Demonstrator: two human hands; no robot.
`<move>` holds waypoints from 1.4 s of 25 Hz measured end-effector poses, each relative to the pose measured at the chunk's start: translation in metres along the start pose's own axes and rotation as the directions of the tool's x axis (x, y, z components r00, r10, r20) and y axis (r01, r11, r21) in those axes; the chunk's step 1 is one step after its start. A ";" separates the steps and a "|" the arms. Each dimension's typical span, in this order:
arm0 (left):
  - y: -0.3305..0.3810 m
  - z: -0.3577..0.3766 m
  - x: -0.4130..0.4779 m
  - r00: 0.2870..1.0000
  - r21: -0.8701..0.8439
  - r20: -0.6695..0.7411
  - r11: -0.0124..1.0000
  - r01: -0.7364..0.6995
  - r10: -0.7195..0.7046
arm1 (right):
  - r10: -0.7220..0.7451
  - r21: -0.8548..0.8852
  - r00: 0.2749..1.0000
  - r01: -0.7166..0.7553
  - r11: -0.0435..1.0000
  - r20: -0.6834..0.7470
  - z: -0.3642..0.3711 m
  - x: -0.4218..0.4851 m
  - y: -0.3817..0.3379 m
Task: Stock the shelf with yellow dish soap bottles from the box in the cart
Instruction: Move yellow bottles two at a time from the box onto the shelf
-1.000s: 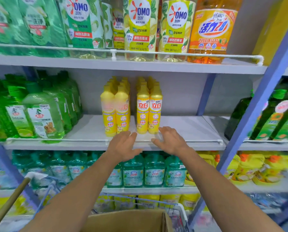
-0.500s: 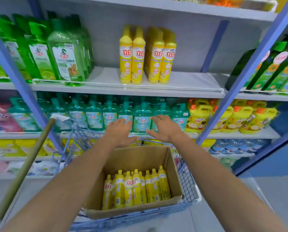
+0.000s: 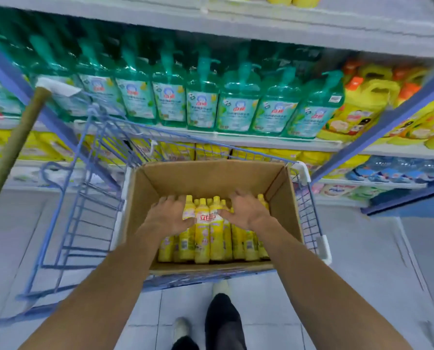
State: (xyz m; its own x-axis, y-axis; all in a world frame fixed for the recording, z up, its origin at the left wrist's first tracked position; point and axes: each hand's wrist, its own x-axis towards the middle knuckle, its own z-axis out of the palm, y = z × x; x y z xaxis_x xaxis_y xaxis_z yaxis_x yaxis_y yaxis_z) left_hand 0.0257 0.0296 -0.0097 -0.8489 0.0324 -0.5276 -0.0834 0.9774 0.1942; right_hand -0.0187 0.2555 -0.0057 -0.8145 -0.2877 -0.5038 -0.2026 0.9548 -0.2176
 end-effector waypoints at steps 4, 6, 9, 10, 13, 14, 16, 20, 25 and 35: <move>-0.024 0.063 0.062 0.996 -0.074 0.062 0.995 0.074 -0.069 | 0.040 0.021 0.995 -0.042 0.999 0.094 0.073 0.060 0.019; -0.033 0.092 0.092 0.992 -0.100 0.077 0.990 0.104 -0.096 | 0.054 0.045 0.991 -0.060 0.997 0.121 0.106 0.090 0.026; -0.040 0.129 0.136 0.989 -0.152 0.074 0.979 0.135 -0.125 | 0.078 0.078 0.990 -0.088 0.993 0.118 0.144 0.131 0.038; -0.039 0.138 0.149 0.990 -0.182 0.065 0.974 0.136 -0.126 | 0.093 0.096 0.989 -0.104 0.990 0.112 0.151 0.142 0.040; -0.035 0.161 0.179 0.989 -0.297 0.024 0.943 0.146 -0.146 | 0.134 0.148 0.987 -0.146 0.978 0.091 0.165 0.169 0.043; -0.032 0.166 0.185 0.987 -0.336 0.007 0.929 0.155 -0.162 | 0.154 0.165 0.985 -0.164 0.972 0.072 0.167 0.175 0.041; -0.031 0.175 0.192 0.977 -0.419 0.014 0.886 0.197 -0.211 | 0.209 0.216 0.976 -0.216 0.952 0.053 0.168 0.183 0.038; -0.037 0.163 0.181 0.962 -0.579 0.050 0.777 0.246 -0.267 | 0.265 0.386 0.959 -0.283 0.878 0.099 0.165 0.175 0.040; -0.028 0.110 0.122 0.982 -0.688 -0.007 0.713 0.132 -0.189 | 0.172 0.515 0.984 -0.169 0.840 0.043 0.115 0.123 0.031; 0.029 -0.141 -0.008 0.913 -0.674 -0.393 0.640 -0.368 0.111 | -0.059 0.508 0.918 0.270 0.818 -0.393 -0.132 -0.020 -0.029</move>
State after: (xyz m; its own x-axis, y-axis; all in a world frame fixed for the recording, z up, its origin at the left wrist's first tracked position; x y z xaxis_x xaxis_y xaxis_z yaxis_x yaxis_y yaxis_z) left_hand -0.0431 0.0284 0.1166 -0.9893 0.0563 -0.1349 -0.0926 0.4727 0.8763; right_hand -0.0688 0.2434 0.1212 -0.9490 -0.2911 -0.1211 -0.1098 0.6652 -0.7386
